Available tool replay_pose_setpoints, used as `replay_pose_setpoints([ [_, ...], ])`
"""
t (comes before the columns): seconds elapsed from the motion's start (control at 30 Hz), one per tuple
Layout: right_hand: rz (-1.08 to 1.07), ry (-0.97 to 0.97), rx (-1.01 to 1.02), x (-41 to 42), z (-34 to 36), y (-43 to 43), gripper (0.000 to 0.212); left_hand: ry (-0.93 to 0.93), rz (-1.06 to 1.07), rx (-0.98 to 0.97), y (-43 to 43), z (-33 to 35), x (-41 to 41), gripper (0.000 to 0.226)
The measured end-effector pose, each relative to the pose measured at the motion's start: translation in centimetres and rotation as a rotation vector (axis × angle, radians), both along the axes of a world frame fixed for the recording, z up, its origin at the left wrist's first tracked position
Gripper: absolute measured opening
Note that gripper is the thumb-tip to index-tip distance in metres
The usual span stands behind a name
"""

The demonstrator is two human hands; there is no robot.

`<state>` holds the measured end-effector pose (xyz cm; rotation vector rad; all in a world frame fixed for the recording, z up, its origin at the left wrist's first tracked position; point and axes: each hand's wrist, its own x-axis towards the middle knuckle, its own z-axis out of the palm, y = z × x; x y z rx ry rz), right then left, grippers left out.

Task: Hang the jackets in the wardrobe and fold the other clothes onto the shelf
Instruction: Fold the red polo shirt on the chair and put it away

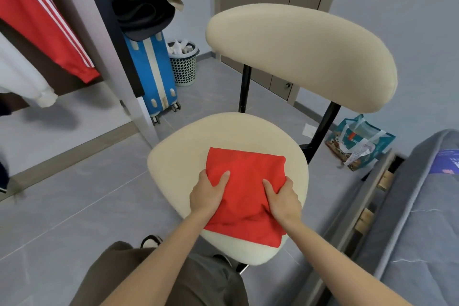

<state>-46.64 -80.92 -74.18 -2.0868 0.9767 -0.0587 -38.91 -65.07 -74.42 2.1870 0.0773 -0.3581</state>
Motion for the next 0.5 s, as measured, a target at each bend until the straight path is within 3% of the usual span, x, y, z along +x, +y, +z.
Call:
replay_pose_setpoints([
  [0.13, 0.082, -0.052, 0.017, -0.3, 1.3, -0.9, 0.064, -0.053, -0.007, -0.120, 1.0, 0.6, -0.7, 0.062],
  [0.5, 0.219, -0.501, 0.108, 3.7, 10.9, 4.8, 0.062, -0.252, 0.154, -0.385, 8.0, 9.1, 2.0, 0.047],
])
